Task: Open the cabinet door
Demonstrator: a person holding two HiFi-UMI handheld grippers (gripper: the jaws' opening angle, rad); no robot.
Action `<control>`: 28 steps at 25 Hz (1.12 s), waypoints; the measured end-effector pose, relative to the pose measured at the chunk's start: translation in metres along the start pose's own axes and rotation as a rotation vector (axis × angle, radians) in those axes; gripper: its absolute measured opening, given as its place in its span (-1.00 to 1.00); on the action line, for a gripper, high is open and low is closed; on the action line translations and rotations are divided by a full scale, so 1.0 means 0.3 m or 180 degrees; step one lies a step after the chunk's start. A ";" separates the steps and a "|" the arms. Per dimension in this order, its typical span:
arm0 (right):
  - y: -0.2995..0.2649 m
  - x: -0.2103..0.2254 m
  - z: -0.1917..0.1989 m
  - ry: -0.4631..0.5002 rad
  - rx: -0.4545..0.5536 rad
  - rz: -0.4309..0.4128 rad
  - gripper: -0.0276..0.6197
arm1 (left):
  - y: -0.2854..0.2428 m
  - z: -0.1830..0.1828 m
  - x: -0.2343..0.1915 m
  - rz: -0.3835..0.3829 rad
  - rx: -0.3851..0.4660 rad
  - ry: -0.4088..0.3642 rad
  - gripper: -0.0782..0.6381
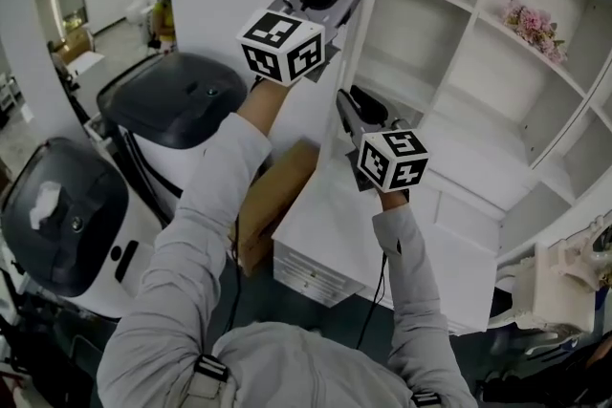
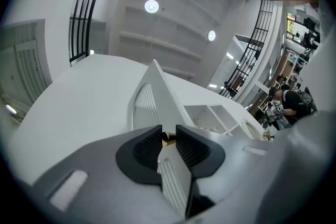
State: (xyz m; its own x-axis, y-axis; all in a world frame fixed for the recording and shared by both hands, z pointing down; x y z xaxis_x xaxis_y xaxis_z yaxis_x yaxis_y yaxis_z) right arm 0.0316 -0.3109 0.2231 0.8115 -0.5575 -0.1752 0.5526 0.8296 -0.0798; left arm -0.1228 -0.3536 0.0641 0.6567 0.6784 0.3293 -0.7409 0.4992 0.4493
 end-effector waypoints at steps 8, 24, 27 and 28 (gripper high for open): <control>-0.158 -0.148 -0.044 0.0016 -0.0110 0.0146 -0.64 | 0.107 0.038 -0.181 0.0037 0.0053 0.0221 -0.60; -0.262 -0.268 -0.067 0.0170 -0.0190 0.0807 -0.61 | 0.185 0.124 -0.276 0.0393 -0.0063 0.0222 -0.65; -0.246 -0.274 -0.067 0.0227 -0.0239 0.0769 -0.66 | 0.205 0.123 -0.265 0.0328 -0.0163 0.0116 -0.67; -0.236 -0.274 -0.065 0.0224 -0.0248 0.0722 -0.67 | 0.215 0.123 -0.261 0.0298 -0.0200 0.0081 -0.67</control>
State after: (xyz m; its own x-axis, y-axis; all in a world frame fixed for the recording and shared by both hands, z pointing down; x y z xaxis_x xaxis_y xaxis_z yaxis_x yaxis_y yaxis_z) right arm -0.0778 -0.3233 0.2239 0.8964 -0.3553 -0.2651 0.3393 0.9347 -0.1055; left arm -0.2167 -0.3944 0.0979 0.5809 0.7369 0.3458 -0.8068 0.4652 0.3642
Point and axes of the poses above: the fingertips, and each gripper's own axes: y backward along the fingers, x to its right, z out of its underside, the point moved 10 cm from there along y, backward along the fingers, and after that the axes turned 13 degrees about -x, right-handed, at the moved point
